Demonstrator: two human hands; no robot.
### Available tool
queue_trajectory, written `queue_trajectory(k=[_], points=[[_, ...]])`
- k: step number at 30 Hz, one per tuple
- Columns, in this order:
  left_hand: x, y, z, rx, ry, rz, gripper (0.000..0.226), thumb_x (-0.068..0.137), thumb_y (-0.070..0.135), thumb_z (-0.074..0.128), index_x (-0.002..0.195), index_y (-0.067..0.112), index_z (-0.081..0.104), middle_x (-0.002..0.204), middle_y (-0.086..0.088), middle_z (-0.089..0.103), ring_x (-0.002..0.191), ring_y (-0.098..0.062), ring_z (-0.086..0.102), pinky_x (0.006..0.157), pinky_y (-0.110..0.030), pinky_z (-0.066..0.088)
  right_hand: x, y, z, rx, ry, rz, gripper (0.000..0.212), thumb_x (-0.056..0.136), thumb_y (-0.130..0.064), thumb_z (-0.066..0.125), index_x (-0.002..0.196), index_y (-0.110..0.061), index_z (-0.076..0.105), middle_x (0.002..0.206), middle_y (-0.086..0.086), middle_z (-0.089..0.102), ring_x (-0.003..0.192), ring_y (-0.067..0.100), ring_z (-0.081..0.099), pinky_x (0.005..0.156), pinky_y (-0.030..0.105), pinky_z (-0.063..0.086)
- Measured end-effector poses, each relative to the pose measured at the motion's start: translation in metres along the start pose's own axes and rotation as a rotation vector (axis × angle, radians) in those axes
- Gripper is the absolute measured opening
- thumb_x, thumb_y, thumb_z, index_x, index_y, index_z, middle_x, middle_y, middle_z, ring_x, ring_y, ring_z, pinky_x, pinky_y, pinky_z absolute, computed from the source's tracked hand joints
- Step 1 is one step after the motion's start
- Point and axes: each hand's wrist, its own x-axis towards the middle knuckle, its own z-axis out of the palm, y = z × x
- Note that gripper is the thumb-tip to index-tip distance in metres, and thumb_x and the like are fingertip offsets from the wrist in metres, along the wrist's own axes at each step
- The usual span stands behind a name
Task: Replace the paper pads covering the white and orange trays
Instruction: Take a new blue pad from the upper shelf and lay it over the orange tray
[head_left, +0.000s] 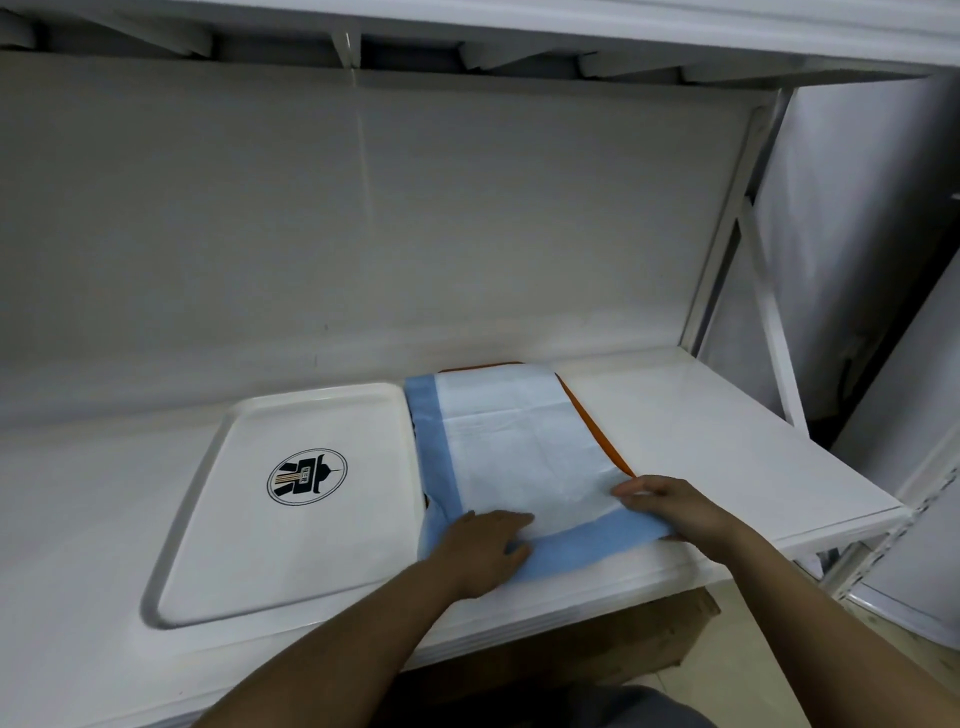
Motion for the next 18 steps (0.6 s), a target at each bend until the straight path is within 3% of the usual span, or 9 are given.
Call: queue_trajectory(k=[6, 10, 14, 18], points=[[0.029, 0.026, -0.004, -0.018, -0.035, 0.011, 0.056, 0.099, 0.044, 0.037, 0.149, 0.02, 0.027, 0.154, -0.003, 0.031, 0.139, -0.021, 0.032, 0.113, -0.033, 0.025, 0.004, 0.004, -0.008, 0.085, -0.074, -0.018, 0.017, 0.091, -0.016, 0.059, 0.103, -0.024, 0.068, 0.117, 0.002, 0.062, 0.109, 0.02, 0.059, 0.096, 0.031, 0.049], [0.042, 0.034, 0.0, -0.084, -0.022, 0.003, 0.06, 0.099, 0.048, 0.034, 0.149, 0.017, 0.023, 0.154, -0.004, 0.03, 0.137, -0.022, 0.034, 0.113, -0.034, 0.028, 0.012, 0.01, -0.008, 0.254, -0.103, -0.013, 0.021, 0.091, -0.009, 0.057, 0.11, -0.015, 0.066, 0.12, 0.007, 0.062, 0.105, 0.021, 0.061, 0.091, 0.031, 0.05], [0.046, 0.034, 0.008, -0.134, 0.013, 0.012, 0.064, 0.097, 0.054, 0.032, 0.15, 0.019, 0.022, 0.153, -0.002, 0.031, 0.136, -0.02, 0.036, 0.111, -0.032, 0.03, 0.014, 0.005, -0.004, 0.436, -0.106, 0.024, 0.021, 0.091, -0.012, 0.059, 0.112, -0.01, 0.063, 0.11, 0.009, 0.062, 0.092, 0.018, 0.061, 0.08, 0.03, 0.053], [0.047, 0.03, 0.012, -0.153, -0.014, 0.007, 0.063, 0.097, 0.054, 0.03, 0.15, 0.021, 0.021, 0.155, -0.001, 0.027, 0.14, -0.019, 0.031, 0.115, -0.033, 0.025, 0.015, 0.003, -0.005, 0.257, -0.147, 0.034, 0.035, 0.08, -0.03, 0.069, 0.111, -0.014, 0.066, 0.106, 0.003, 0.067, 0.092, 0.016, 0.063, 0.078, 0.03, 0.053]])
